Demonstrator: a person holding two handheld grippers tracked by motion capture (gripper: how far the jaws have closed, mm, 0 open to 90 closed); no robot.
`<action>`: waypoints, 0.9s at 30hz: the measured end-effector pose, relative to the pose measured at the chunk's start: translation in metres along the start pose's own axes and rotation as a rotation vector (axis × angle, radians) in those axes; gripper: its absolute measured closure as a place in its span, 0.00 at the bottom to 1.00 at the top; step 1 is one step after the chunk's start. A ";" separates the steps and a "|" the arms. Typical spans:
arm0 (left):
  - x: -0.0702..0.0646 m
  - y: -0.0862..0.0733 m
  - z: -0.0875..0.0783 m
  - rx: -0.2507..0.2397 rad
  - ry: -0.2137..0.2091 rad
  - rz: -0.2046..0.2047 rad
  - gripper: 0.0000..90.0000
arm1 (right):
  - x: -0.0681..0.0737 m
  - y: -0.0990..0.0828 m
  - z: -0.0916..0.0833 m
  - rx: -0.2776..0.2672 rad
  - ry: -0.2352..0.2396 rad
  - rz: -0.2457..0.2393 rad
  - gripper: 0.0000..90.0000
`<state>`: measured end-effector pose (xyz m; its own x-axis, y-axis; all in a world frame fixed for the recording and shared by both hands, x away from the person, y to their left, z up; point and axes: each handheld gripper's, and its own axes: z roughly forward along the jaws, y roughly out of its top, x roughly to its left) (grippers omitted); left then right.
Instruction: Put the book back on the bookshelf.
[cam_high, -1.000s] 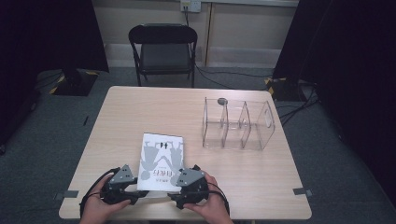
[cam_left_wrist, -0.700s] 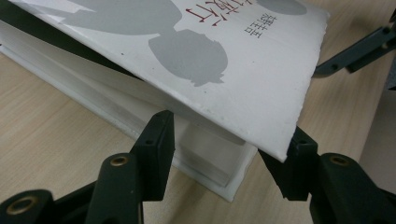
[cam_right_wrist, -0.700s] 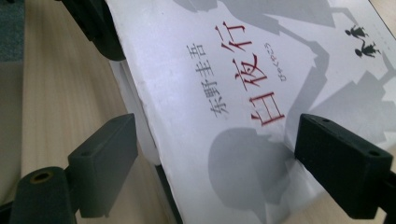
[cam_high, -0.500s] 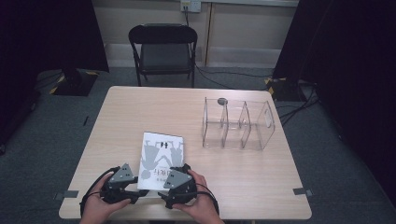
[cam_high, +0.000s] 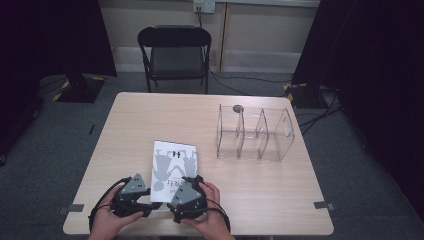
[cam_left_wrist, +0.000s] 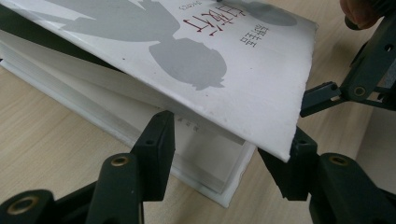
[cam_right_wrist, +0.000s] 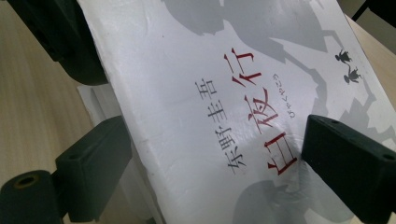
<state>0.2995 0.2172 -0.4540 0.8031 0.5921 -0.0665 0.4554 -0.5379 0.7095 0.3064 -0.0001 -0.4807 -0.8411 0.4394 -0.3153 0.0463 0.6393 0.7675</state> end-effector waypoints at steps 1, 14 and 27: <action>0.000 0.000 0.000 0.001 -0.001 -0.001 0.52 | 0.000 0.000 0.000 -0.004 -0.001 0.000 0.09; 0.002 0.000 0.000 0.002 -0.012 -0.005 0.52 | -0.001 0.002 0.001 -0.002 0.012 0.003 0.10; 0.000 0.001 0.000 0.015 -0.001 0.008 0.52 | 0.009 0.006 0.008 0.033 -0.072 -0.080 0.11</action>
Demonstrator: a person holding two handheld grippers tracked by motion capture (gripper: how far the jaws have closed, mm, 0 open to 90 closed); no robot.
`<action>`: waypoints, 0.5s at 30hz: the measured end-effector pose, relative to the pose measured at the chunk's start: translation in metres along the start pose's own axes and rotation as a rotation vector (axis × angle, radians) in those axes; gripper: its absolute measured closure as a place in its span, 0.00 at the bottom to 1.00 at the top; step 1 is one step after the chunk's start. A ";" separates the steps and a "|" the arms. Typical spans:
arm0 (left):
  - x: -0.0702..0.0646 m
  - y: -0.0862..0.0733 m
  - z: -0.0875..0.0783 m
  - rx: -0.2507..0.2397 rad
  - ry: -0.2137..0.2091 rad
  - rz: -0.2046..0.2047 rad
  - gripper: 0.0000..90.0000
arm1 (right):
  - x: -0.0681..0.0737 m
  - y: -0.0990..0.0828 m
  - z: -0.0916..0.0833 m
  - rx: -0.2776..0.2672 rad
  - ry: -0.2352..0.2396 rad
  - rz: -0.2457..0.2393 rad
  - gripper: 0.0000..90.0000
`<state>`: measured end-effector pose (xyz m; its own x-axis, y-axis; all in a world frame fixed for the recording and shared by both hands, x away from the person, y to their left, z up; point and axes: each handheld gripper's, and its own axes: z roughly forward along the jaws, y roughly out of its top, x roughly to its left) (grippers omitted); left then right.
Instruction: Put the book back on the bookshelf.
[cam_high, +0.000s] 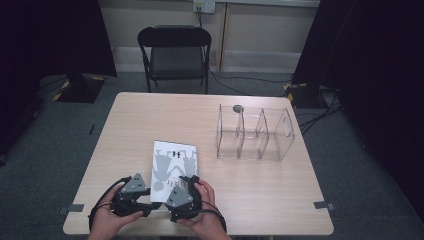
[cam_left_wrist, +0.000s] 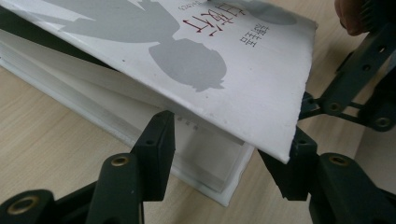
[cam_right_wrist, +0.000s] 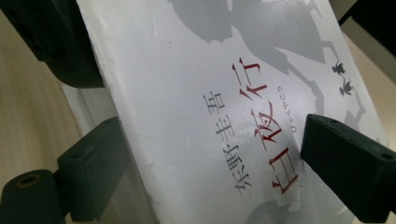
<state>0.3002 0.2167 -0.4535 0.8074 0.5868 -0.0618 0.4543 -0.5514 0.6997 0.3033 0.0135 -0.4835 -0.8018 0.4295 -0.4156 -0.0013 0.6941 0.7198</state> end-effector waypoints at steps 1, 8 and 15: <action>-0.001 0.000 0.000 0.008 0.007 0.006 0.52 | 0.002 0.000 0.001 0.001 -0.023 -0.021 0.14; 0.003 0.001 0.000 -0.044 0.001 0.055 0.48 | -0.008 0.008 -0.010 0.009 0.019 -0.109 0.39; 0.018 -0.011 -0.008 -0.089 0.024 0.116 0.31 | -0.017 0.019 -0.019 0.050 0.026 -0.167 0.50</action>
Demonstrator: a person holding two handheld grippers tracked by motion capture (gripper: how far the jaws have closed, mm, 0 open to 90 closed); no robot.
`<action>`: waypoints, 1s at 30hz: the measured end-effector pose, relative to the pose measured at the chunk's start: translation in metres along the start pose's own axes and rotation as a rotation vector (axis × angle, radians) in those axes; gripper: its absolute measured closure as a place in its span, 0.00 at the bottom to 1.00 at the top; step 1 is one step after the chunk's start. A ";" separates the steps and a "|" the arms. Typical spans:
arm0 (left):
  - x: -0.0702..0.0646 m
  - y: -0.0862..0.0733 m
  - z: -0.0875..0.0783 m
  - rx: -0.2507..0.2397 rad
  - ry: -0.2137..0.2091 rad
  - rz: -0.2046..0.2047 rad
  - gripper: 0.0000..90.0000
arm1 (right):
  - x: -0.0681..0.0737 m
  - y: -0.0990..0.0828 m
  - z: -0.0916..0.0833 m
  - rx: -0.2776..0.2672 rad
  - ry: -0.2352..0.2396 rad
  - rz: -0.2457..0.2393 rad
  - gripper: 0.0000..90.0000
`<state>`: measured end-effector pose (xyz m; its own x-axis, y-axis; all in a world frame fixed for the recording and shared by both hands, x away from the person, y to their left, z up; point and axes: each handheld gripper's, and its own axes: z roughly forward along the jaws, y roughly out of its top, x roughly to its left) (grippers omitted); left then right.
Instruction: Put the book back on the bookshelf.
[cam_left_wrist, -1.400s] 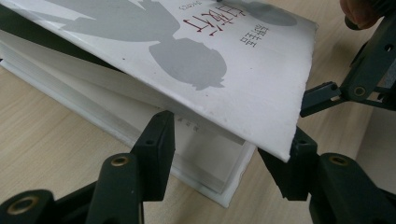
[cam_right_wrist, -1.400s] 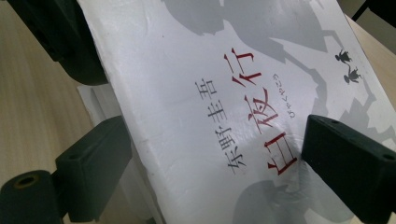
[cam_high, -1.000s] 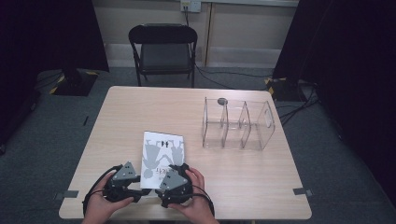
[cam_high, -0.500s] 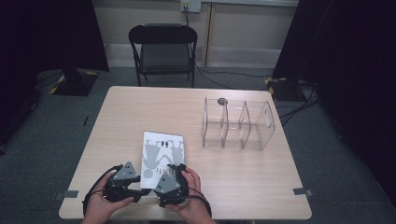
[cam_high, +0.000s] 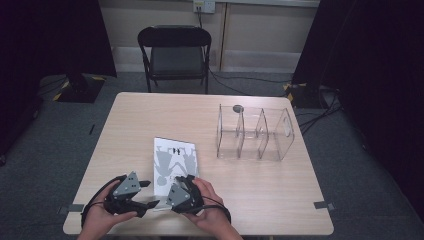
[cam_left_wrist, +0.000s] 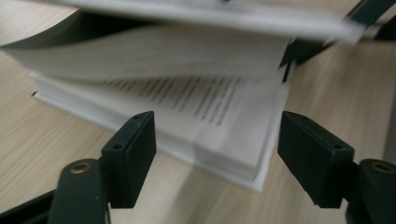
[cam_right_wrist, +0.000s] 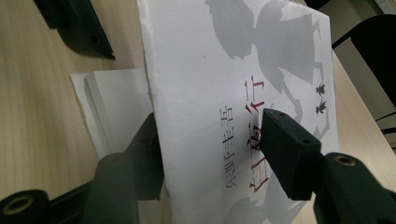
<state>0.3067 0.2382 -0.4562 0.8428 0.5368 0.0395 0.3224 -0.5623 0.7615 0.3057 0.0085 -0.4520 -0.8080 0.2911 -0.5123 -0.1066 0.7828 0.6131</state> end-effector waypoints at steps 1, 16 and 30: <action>0.003 -0.003 -0.001 -0.002 0.009 -0.002 0.29 | -0.002 0.001 -0.001 0.006 0.004 -0.004 0.51; 0.017 -0.025 0.012 0.093 0.006 -0.006 0.26 | -0.036 0.019 -0.020 0.052 0.047 0.019 0.59; 0.014 -0.016 0.041 0.074 0.018 -0.023 0.21 | -0.053 0.028 -0.029 0.079 0.085 0.052 0.62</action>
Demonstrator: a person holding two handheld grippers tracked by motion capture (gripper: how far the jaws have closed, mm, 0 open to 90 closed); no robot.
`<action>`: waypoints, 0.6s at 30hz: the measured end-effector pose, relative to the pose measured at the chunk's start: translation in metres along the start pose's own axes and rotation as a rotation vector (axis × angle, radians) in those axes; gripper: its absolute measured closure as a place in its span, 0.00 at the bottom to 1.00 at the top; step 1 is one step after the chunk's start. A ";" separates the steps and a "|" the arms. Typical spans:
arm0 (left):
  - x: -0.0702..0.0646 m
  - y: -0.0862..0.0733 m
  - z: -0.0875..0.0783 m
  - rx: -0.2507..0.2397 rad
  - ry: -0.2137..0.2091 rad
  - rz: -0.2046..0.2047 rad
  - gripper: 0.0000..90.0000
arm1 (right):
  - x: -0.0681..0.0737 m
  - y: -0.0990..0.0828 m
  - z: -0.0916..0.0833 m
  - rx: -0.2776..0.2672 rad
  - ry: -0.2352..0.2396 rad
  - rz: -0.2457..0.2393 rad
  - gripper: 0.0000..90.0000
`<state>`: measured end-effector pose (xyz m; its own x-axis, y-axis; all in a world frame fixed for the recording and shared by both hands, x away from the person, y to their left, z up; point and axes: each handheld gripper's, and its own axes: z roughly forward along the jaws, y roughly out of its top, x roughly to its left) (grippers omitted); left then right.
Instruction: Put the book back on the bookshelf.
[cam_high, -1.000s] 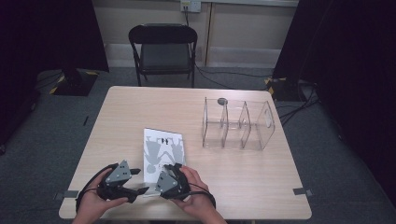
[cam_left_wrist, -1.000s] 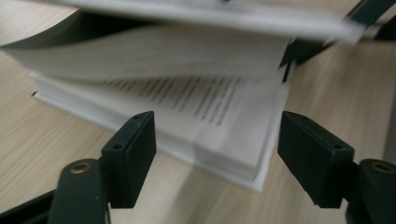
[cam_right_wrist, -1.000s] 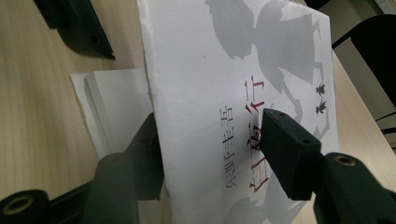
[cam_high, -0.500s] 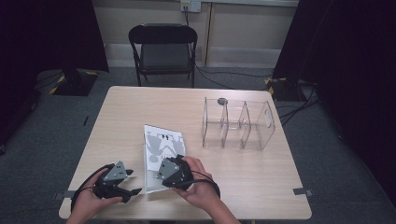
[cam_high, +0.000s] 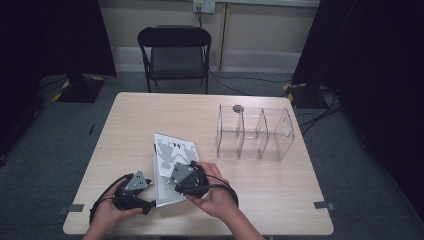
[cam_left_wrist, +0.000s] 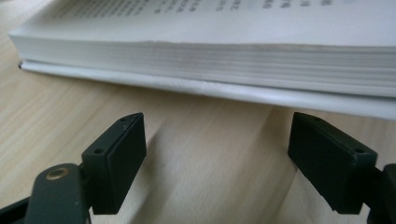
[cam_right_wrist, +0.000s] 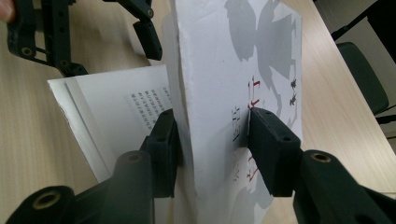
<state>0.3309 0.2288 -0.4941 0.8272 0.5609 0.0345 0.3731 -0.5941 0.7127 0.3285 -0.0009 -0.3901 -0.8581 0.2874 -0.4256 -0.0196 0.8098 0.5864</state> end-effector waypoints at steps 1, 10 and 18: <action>0.000 0.001 0.001 -0.005 0.012 0.006 0.21 | -0.001 0.000 -0.001 0.003 0.002 -0.003 0.62; -0.001 0.007 0.002 -0.055 0.094 0.029 0.21 | -0.005 0.004 -0.002 0.021 0.016 -0.006 0.62; -0.001 0.012 0.002 -0.063 0.105 0.058 0.21 | -0.008 0.006 -0.003 0.033 0.025 -0.012 0.62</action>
<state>0.3349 0.2203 -0.4870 0.7968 0.5857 0.1482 0.2956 -0.5919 0.7499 0.3332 0.0002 -0.3810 -0.8703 0.2649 -0.4153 -0.0139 0.8296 0.5582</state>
